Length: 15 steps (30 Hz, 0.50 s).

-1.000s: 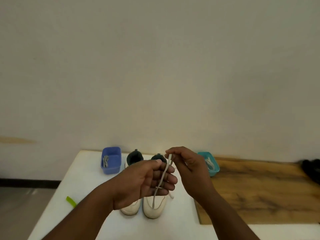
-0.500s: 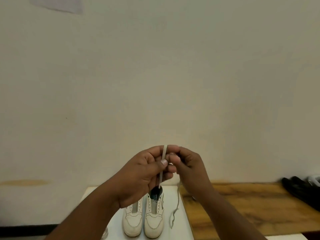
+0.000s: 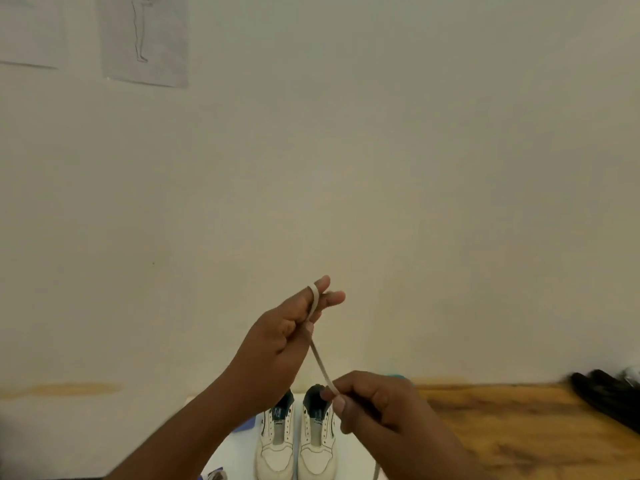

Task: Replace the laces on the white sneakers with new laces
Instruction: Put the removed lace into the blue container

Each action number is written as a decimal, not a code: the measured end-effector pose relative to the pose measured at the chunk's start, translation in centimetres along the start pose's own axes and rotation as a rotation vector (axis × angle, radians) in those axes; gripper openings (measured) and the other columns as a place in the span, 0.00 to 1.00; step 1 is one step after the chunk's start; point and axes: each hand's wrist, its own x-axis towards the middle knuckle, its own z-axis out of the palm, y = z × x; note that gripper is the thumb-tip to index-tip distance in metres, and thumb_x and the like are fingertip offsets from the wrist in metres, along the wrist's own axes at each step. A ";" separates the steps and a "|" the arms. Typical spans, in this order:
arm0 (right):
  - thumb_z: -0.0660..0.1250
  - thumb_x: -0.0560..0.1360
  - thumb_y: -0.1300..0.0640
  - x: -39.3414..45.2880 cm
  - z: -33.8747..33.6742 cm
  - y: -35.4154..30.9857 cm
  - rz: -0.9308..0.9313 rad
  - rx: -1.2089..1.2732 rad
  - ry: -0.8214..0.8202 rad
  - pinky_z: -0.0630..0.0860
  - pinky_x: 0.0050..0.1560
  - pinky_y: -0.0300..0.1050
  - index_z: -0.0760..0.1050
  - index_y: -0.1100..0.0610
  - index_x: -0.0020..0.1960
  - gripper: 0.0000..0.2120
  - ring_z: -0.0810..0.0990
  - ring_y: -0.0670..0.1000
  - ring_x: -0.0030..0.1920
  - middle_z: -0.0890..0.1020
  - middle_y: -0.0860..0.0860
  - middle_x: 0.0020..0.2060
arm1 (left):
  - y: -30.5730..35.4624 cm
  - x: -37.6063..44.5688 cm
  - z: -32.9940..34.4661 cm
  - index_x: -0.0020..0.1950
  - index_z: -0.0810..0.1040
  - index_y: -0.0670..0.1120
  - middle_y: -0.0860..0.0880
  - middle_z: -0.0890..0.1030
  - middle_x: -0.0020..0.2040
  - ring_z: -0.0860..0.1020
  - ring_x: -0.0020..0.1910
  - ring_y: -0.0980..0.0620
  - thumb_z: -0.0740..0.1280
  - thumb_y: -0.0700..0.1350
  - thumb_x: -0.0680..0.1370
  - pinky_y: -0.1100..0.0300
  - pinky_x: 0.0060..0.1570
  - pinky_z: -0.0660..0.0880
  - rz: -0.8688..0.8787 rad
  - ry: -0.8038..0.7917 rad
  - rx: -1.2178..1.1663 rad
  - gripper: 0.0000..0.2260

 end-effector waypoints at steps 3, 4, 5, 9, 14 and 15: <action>0.67 0.82 0.48 -0.8 -2.2 -2.1 -0.038 0.011 -0.019 0.72 0.39 0.36 0.82 0.46 0.48 0.06 0.75 0.40 0.35 0.83 0.45 0.37 | -0.2 -1.1 0.4 0.78 0.62 0.53 0.63 0.75 0.70 0.69 0.73 0.59 0.57 0.32 0.83 0.58 0.74 0.65 0.042 -0.109 0.100 0.26; 0.66 0.81 0.47 -0.7 -3.1 -2.8 -0.045 0.002 -0.007 0.72 0.38 0.38 0.81 0.46 0.47 0.07 0.74 0.43 0.35 0.82 0.47 0.36 | -0.1 -1.3 0.5 0.78 0.63 0.54 0.64 0.75 0.70 0.70 0.72 0.61 0.57 0.34 0.84 0.61 0.73 0.65 0.045 -0.144 0.115 0.25; 0.66 0.81 0.45 -0.5 -4.0 -3.2 -0.051 -0.022 0.000 0.73 0.38 0.40 0.81 0.46 0.46 0.08 0.74 0.45 0.34 0.82 0.47 0.37 | 0.1 -1.5 0.7 0.77 0.65 0.55 0.65 0.75 0.69 0.70 0.72 0.61 0.57 0.36 0.84 0.63 0.72 0.66 0.040 -0.173 0.123 0.24; 0.63 0.81 0.44 1.4 -6.1 -4.2 -0.089 -0.159 0.025 0.82 0.44 0.48 0.80 0.43 0.47 0.08 0.81 0.48 0.41 0.83 0.43 0.40 | 0.9 -2.1 1.2 0.67 0.74 0.62 0.59 0.82 0.55 0.81 0.53 0.51 0.57 0.40 0.85 0.63 0.54 0.77 -0.039 -0.258 0.110 0.19; 0.64 0.82 0.51 4.7 -7.2 -3.7 -0.120 -0.163 0.084 0.82 0.45 0.44 0.81 0.47 0.50 0.07 0.82 0.47 0.42 0.83 0.44 0.40 | 2.5 -2.0 1.6 0.70 0.74 0.50 0.58 0.81 0.63 0.76 0.67 0.59 0.56 0.34 0.84 0.58 0.70 0.71 -0.180 -0.385 -0.126 0.19; 0.64 0.82 0.51 5.2 -7.2 -3.4 -0.115 -0.141 0.105 0.81 0.43 0.44 0.82 0.47 0.50 0.07 0.82 0.48 0.41 0.83 0.44 0.39 | 2.8 -2.0 1.6 0.69 0.75 0.50 0.56 0.81 0.64 0.77 0.66 0.57 0.56 0.33 0.84 0.58 0.69 0.72 -0.192 -0.373 -0.172 0.19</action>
